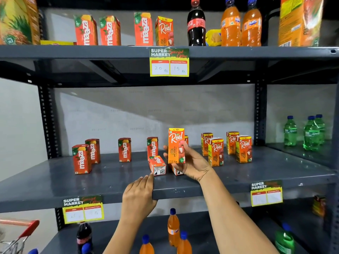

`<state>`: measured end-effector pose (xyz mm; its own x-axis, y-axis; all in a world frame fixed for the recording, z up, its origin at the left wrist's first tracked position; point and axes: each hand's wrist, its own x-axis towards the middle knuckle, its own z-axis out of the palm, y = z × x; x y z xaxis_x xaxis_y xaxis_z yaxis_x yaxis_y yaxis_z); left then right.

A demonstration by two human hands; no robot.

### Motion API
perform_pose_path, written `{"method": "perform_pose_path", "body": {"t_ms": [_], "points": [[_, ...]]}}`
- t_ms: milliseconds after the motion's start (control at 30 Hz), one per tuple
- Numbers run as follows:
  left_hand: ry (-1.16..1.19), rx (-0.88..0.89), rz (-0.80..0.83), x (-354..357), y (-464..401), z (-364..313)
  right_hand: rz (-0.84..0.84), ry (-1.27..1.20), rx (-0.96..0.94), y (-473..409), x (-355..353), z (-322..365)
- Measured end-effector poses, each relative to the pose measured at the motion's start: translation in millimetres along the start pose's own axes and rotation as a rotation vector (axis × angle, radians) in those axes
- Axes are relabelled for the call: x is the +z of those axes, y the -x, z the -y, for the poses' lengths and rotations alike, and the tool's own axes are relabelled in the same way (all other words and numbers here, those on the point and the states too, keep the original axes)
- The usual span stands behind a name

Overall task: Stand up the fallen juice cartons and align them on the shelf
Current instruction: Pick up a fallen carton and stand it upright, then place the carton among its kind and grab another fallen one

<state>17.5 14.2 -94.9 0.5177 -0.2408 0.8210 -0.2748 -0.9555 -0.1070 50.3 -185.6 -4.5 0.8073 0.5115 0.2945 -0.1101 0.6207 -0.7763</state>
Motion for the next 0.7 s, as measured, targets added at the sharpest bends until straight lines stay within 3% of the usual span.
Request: {"method": "perform_pose_path", "body": {"t_ms": [133,233,367,500,700], "points": [[-0.003,0.005,-0.003,0.2,-0.1,0.7,-0.063,-0.039,-0.107,0.2,6.1,4.5],[0.002,0.001,0.001,0.7,-0.2,0.9,-0.249,-0.034,-0.240,2.3,6.3,22.4],[0.010,0.011,-0.005,1.8,-0.5,1.6,-0.640,0.602,-0.302,0.9,4.5,44.0],[0.001,0.006,0.000,1.7,-0.1,1.4,-0.830,0.956,-0.244,-2.5,-6.3,36.1],[-0.002,0.016,0.039,-1.8,0.2,1.6,-0.888,0.891,-0.053,-14.1,-22.0,12.2]]}}
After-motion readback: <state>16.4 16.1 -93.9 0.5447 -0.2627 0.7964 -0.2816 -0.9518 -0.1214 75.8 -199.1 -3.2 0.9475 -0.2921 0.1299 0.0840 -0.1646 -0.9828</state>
